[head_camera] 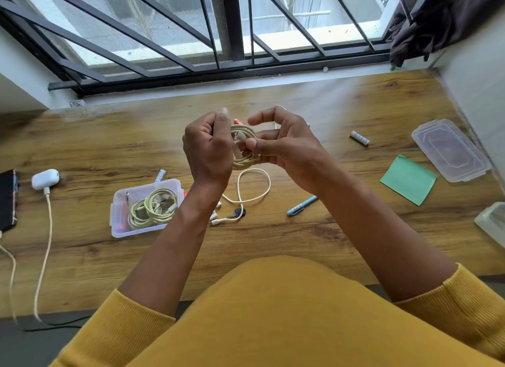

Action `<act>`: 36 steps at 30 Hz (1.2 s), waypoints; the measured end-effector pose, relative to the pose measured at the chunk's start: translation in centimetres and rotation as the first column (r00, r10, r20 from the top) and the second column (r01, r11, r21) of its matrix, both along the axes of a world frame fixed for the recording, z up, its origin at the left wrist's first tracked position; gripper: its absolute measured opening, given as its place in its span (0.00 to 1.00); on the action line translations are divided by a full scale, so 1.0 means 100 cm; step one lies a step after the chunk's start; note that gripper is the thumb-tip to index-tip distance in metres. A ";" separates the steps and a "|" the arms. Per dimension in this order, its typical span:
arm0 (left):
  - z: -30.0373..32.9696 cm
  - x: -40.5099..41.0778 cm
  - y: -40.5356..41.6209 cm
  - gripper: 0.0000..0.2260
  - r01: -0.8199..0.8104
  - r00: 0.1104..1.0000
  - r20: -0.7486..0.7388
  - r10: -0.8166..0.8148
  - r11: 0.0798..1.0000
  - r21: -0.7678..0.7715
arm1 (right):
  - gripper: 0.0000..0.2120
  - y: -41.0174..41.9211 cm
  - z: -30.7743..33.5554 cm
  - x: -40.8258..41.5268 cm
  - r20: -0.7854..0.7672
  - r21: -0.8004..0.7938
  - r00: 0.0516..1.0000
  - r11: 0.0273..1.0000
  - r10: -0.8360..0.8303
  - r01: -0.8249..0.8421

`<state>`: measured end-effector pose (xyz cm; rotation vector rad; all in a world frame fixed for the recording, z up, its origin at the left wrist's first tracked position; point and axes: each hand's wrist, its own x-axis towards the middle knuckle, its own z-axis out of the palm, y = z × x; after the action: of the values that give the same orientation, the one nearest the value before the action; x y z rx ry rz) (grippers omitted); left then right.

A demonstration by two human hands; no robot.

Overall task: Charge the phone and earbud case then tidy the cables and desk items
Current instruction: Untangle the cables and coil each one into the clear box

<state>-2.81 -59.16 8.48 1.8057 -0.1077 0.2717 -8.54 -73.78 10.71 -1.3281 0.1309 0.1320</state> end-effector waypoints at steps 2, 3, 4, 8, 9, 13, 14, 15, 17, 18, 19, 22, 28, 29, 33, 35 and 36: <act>-0.002 0.000 0.001 0.24 0.012 0.999 -0.042 -0.013 1.000 -0.026 | 0.18 0.001 0.000 0.000 0.016 -0.008 1.000 1.000 0.009 -0.009; -0.001 0.000 0.001 0.24 0.020 0.997 -0.071 -0.024 0.999 -0.050 | 0.18 0.002 0.000 0.000 0.021 -0.011 1.000 1.000 0.013 -0.013; -0.001 -0.001 0.000 0.24 0.028 0.993 -0.109 -0.037 0.996 -0.084 | 0.17 0.003 0.000 0.000 0.024 -0.012 1.000 1.000 0.014 -0.013; 0.004 -0.001 -0.002 0.21 0.053 0.943 -0.306 -0.131 0.966 -0.252 | 0.15 0.004 -0.002 0.001 0.030 -0.042 1.000 0.999 0.003 -0.002; 0.005 -0.001 -0.003 0.23 0.048 0.922 -0.356 -0.149 0.960 -0.277 | 0.14 0.004 -0.003 0.001 0.032 -0.061 0.999 0.998 -0.001 0.003; 0.011 -0.002 -0.003 0.25 0.017 0.815 -0.533 -0.227 0.929 -0.370 | 0.13 0.003 -0.006 0.002 0.031 -0.109 0.999 0.994 -0.014 0.017; 0.011 -0.002 -0.001 0.27 0.026 0.775 -0.573 -0.267 0.919 -0.392 | 0.13 0.003 -0.007 0.002 0.030 -0.116 0.999 0.993 -0.017 0.021; 0.011 -0.002 0.000 0.31 0.039 0.736 -0.606 -0.303 0.912 -0.408 | 0.13 0.002 -0.008 0.002 0.029 -0.123 0.999 0.992 -0.019 0.023; 0.011 -0.002 0.003 0.35 0.058 0.694 -0.634 -0.343 0.903 -0.425 | 0.13 0.001 -0.011 0.002 0.030 -0.134 0.999 0.991 -0.020 0.023; 0.011 -0.002 0.004 0.35 0.067 0.680 -0.636 -0.364 0.895 -0.440 | 0.13 0.001 -0.012 0.002 0.029 -0.136 0.999 0.990 -0.022 0.026; 0.011 -0.002 0.004 0.35 0.082 0.662 -0.636 -0.397 0.882 -0.465 | 0.13 0.001 -0.013 0.002 0.028 -0.139 0.999 0.990 -0.027 0.031; 0.008 -0.001 0.008 0.34 0.139 0.609 -0.615 -0.502 0.830 -0.540 | 0.11 -0.001 -0.017 0.002 0.027 -0.155 0.998 0.986 -0.062 0.065; 0.011 0.003 0.024 0.16 0.272 0.572 -0.604 -0.555 0.823 -0.499 | 0.09 -0.006 -0.025 0.003 -0.018 -0.170 0.986 0.973 -0.164 0.158; 0.011 0.003 0.025 0.14 0.283 0.585 -0.601 -0.544 0.832 -0.477 | 0.08 -0.006 -0.026 0.003 -0.021 -0.170 0.986 0.972 -0.167 0.161; 0.010 -0.001 0.025 0.10 0.286 0.695 -0.544 -0.469 0.875 -0.390 | 0.05 -0.002 -0.027 0.002 -0.021 -0.179 0.984 0.969 -0.179 0.172; 0.009 -0.002 0.027 0.07 0.277 0.735 -0.528 -0.426 0.899 -0.339 | 0.05 -0.002 -0.027 0.001 -0.026 -0.190 0.980 0.963 -0.199 0.191; 0.007 -0.002 0.028 0.08 0.259 0.753 -0.527 -0.394 0.914 -0.313 | 0.06 -0.002 -0.027 0.000 -0.027 -0.194 0.978 0.961 -0.208 0.199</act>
<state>-3.06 -56.34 9.21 1.5375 0.0403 -0.5165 -8.50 -73.96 8.04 -1.4945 0.3260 -0.0245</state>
